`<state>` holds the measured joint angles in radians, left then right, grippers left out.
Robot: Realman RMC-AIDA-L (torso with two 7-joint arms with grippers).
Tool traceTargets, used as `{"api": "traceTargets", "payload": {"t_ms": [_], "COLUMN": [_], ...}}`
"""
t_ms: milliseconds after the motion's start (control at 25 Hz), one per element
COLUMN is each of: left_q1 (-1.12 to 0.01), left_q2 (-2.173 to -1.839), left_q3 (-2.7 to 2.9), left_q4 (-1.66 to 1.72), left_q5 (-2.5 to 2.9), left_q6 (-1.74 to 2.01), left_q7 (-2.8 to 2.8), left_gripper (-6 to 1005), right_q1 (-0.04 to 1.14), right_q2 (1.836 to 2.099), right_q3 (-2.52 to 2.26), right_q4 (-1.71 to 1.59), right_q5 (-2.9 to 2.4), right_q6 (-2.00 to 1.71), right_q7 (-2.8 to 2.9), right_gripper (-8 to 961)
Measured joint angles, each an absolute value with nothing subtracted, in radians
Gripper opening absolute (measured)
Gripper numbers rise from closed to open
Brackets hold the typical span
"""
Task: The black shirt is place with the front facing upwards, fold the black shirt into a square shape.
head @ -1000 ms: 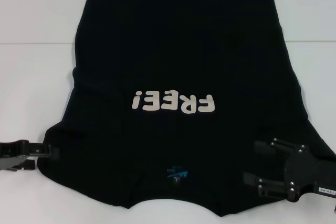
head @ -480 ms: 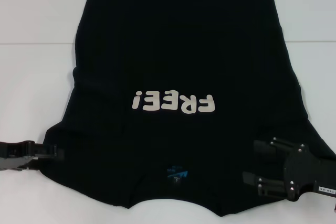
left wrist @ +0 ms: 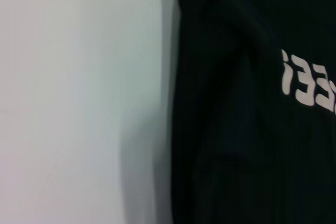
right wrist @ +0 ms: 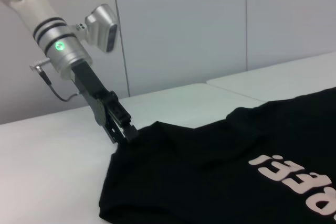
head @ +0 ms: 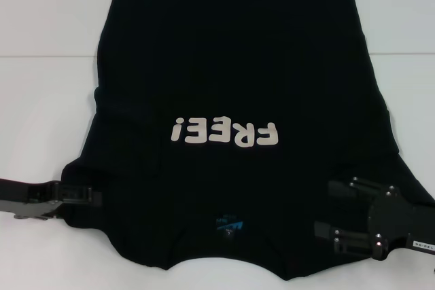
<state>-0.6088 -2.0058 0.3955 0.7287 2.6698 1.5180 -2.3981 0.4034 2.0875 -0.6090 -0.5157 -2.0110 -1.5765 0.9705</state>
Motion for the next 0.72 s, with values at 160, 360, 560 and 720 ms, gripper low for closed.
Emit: {"api": "traceTargets", "payload": {"t_ms": [160, 360, 560, 720], "left_q1": [-0.613, -0.616, -0.626, -0.623], "left_q2": [-2.006, -2.005, -2.004, -2.005], "left_q3": [0.395, 0.395, 0.419, 0.419], "left_q4": [0.723, 0.724, 0.728, 0.742], "left_q5": [2.669, 2.666, 2.665, 2.661], "left_q6": [1.518, 1.517, 1.512, 1.508], "left_q7": [-2.397, -2.396, -2.401, -2.405], "left_gripper": [889, 888, 871, 802], "right_q1": [0.403, 0.402, 0.402, 0.401], "right_q2": [2.086, 2.086, 2.086, 2.086], "right_q3": [-0.602, -0.601, -0.601, -0.598], "right_q4": [-0.519, -0.521, -0.522, -0.525], "right_q5": [-2.009, -2.007, -2.005, -2.004], "right_q6": [-1.589, -1.589, -1.589, -1.594], "right_q7": [0.971, 0.971, 0.971, 0.971], "right_gripper": [826, 825, 824, 822]}}
